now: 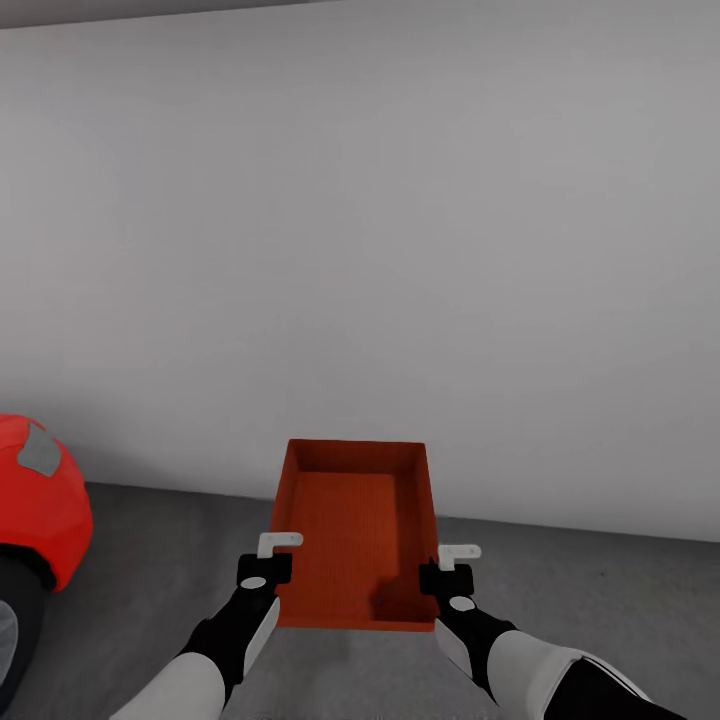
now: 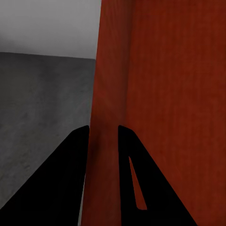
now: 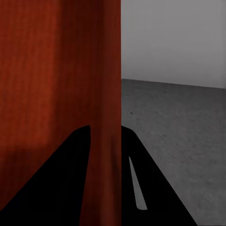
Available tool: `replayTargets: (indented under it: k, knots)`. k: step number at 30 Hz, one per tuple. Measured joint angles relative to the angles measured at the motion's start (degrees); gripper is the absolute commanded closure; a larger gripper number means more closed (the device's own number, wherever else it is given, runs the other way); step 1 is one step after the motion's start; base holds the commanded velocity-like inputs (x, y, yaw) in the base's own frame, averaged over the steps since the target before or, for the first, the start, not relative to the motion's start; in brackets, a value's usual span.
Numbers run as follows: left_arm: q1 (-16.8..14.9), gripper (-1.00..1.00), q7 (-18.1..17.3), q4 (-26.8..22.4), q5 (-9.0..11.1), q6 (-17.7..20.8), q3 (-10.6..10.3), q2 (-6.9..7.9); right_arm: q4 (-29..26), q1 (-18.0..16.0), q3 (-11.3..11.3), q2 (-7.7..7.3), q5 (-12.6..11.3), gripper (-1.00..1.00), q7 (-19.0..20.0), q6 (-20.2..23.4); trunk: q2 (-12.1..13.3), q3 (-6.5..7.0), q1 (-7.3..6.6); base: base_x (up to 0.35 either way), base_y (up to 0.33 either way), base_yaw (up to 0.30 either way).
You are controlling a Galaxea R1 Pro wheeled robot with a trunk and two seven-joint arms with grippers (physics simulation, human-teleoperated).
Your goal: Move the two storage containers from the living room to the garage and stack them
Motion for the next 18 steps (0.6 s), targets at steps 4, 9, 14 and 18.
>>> replayTargets:
  k: [4,9,14,18]
  knots:
    - [0.00,1.00,0.10,0.01,0.04,-0.01,0.00,-0.05,-0.02,-0.03,-0.03,-0.04,0.11,1.00,0.02,0.05,0.00,-0.37,0.00,0.000,0.000,0.000]
    - [0.00,1.00,0.35,0.07,0.10,-0.01,-0.03,-0.15,-0.08,-0.01,-0.29,-0.13,0.46,1.00,0.04,0.17,0.00,-0.83,0.00,0.000,0.000,0.000]
    - [0.00,1.00,0.36,0.08,0.08,-0.04,-0.03,-0.16,-0.09,0.00,-0.33,-0.15,0.50,1.00,0.05,0.16,0.00,-1.29,0.00,0.000,0.000,0.000]
    - [0.00,1.00,0.39,0.14,0.15,-0.06,-0.05,-0.17,-0.08,0.00,-0.27,-0.15,0.47,1.00,0.04,0.19,-0.39,-1.84,0.22,0.000,0.000,0.000]
